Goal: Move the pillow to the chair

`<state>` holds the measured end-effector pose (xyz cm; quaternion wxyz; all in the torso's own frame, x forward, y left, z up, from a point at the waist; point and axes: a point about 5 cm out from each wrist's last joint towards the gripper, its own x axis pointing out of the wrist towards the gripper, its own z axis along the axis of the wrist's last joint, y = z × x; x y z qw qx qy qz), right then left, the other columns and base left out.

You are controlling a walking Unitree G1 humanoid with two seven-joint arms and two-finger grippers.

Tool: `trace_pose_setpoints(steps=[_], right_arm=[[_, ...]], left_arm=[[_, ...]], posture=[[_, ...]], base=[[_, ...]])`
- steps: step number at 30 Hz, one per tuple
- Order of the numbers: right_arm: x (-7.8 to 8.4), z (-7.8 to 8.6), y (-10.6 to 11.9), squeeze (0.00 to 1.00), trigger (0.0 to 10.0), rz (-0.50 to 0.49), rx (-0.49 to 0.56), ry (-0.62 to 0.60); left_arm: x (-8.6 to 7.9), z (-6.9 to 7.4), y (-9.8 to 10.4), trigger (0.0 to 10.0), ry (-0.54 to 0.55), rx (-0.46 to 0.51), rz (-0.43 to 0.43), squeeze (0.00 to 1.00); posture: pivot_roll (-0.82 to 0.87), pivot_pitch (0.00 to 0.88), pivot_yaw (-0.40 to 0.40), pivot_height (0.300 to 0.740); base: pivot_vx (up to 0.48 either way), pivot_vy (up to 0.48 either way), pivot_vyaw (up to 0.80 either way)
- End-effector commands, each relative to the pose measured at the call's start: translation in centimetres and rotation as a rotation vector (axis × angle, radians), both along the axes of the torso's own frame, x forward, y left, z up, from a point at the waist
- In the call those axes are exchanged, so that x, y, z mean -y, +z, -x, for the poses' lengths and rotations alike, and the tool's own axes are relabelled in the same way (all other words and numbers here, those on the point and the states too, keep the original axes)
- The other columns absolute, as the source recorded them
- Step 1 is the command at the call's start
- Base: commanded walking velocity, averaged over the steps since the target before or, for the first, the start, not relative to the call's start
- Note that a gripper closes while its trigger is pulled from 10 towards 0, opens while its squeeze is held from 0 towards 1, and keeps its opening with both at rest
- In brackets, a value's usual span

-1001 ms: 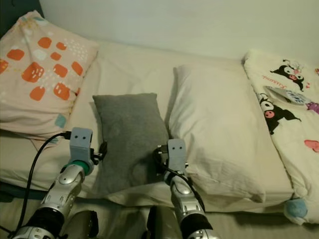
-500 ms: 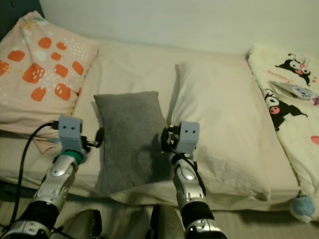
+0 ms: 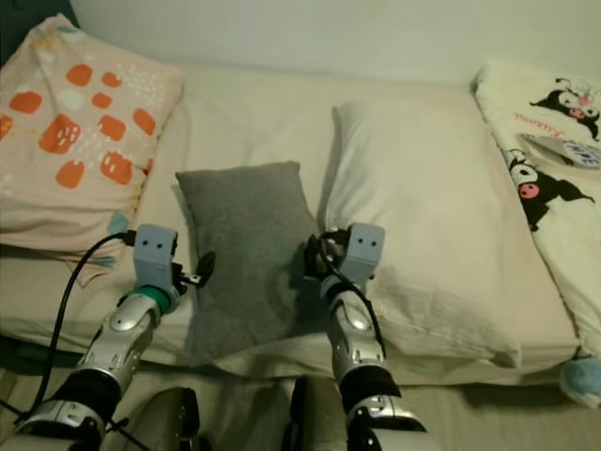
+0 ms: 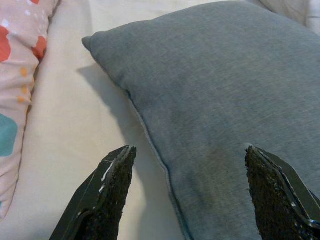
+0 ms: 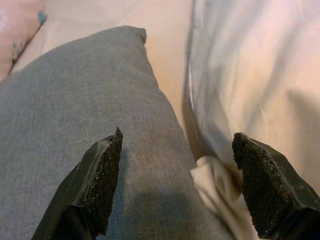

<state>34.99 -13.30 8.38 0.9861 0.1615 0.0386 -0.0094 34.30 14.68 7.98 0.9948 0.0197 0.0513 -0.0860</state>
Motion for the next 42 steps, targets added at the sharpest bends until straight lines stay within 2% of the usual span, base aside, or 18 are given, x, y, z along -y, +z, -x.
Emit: trace_pose_setpoints(steps=[1, 2, 4, 9, 14, 21, 22, 24, 34, 35, 37, 38, 40, 42], right_arm=[[-0.6, 0.1, -0.5, 1.0, 10.0, -0.111, -0.018, 0.0], [-0.8, 0.1, -0.6, 1.0, 10.0, -0.145, -0.025, 0.001], [-0.9, 0.1, -0.7, 1.0, 10.0, -0.169, -0.03, 0.001], [-0.9, -0.1, -0.5, 1.0, 10.0, -0.217, -0.032, 0.004], [-0.9, -0.3, -0.5, 1.0, 10.0, -0.227, -0.037, 0.019], [-0.8, -0.4, -0.8, 1.0, 10.0, -0.218, -0.072, 0.052], [-0.6, -0.3, -1.1, 1.0, 10.0, -0.203, -0.088, 0.056], [-0.6, -0.3, -1.2, 1.0, 10.0, -0.198, -0.092, 0.057], [-0.5, -0.6, -0.8, 1.0, 10.0, -0.201, -0.093, 0.044], [-0.5, -0.7, -0.8, 1.0, 10.0, -0.197, -0.091, 0.041], [-0.5, -0.7, -0.8, 1.0, 10.0, -0.197, -0.091, 0.041], [-0.4, -0.7, -0.7, 1.0, 10.0, -0.199, -0.09, 0.024], [-0.3, -0.7, -0.7, 1.0, 10.0, -0.202, -0.092, 0.016], [-0.4, -0.7, -0.9, 1.0, 10.0, -0.23, -0.118, 0.008]], left_arm=[[-1.7, 0.5, -0.5, 10.0, 0.1, 0.02, 0.052, 1.0], [-2.5, 0.6, -0.5, 10.0, 0.147, 0.031, 0.078, 1.0], [-3.0, 0.7, -0.6, 10.0, 0.174, 0.035, 0.094, 1.0], [-3.5, 0.8, -0.8, 10.0, 0.199, 0.027, 0.116, 1.0], [-3.5, 0.7, -0.9, 10.0, 0.2, 0.025, 0.127, 1.0], [-2.6, 0.6, -1.3, 10.0, 0.188, -0.001, 0.132, 1.0], [-2.7, 0.6, -1.8, 10.0, 0.217, -0.041, 0.12, 1.0], [-2.8, 0.7, -1.9, 10.0, 0.226, -0.051, 0.12, 1.0], [-4.1, 0.1, -1.3, 10.0, 0.264, -0.059, 0.159, 1.0], [-4.2, 0.1, -1.2, 10.0, 0.267, -0.052, 0.173, 0.9], [-4.2, 0.1, -1.2, 10.0, 0.267, -0.052, 0.173, 0.9], [-4.3, 0.1, -1.3, 10.0, 0.283, -0.052, 0.2, 0.0], [-4.3, 0.1, -1.4, 10.0, 0.289, -0.058, 0.212, 0.0], [-4.2, 0.2, -1.9, 10.0, 0.313, -0.104, 0.283, 0.0]], posture=[[-0.08, 0.194, 0.007, 0.622], [-0.08, 0.201, 0.006, 0.622], [-0.08, 0.214, 0.004, 0.622], [-0.08, 0.236, -0.008, 0.622], [-0.07, 0.239, -0.016, 0.622], [-0.04, 0.204, -0.045, 0.622], [-0.03, 0.203, -0.038, 0.622], [-0.03, 0.203, -0.038, 0.622], [-0.02, 0.275, 0.044, 0.622], [-0.03, 0.278, 0.061, 0.622], [-0.03, 0.278, 0.061, 0.622], [-0.03, 0.298, 0.08, 0.622], [-0.04, 0.301, 0.082, 0.622], [-0.05, 0.316, 0.085, 0.622]], base=[[0.0, 0.0, 0.0], [0.0, 0.0, 0.0], [0.0, 0.0, 0.0], [0.0, 0.0, 0.0], [0.0, 0.0, 0.0], [0.0, 0.0, 0.0], [0.0, 0.0, 0.0], [0.0, 0.0, 0.0], [0.0, 0.0, 0.0], [0.0, 0.0, 0.0], [0.0, 0.0, 0.0], [0.0, 0.0, 0.0], [0.0, 0.0, 0.0], [0.0, 0.0, 0.0]])
